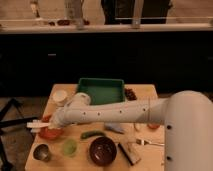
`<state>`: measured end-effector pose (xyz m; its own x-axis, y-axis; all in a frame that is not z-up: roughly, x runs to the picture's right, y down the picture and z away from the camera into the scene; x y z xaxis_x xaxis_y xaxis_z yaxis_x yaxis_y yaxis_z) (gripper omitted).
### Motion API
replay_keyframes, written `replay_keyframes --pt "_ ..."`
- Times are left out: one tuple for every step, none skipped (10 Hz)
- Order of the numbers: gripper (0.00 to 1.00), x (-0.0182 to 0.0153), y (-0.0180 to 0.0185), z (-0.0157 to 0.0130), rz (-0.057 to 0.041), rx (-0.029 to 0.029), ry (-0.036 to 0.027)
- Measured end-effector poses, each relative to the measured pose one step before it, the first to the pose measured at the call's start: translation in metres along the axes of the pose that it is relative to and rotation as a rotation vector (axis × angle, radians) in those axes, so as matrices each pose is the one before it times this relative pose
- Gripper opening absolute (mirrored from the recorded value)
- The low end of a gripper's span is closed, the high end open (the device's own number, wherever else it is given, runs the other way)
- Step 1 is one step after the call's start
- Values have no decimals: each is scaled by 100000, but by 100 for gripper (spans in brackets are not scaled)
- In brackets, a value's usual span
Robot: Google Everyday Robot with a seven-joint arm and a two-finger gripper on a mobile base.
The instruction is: Wipe tray with brush
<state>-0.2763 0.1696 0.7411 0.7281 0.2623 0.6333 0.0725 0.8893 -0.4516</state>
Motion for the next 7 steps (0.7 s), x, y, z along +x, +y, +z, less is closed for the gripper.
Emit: replay_keyframes --pt "18 376 -394 -753 -72 1701 779" --pt "18 307 -654 -520 -4 1520 657" --pt "18 127 -592 -385 -354 1376 481" --pt "18 45 -870 -533 93 1762 493" --pt "18 116 -957 -524 154 1752 618" --pt "18 143 -866 -349 393 1266 589" --pt "18 221 -1508 -498 -168 1977 1089"
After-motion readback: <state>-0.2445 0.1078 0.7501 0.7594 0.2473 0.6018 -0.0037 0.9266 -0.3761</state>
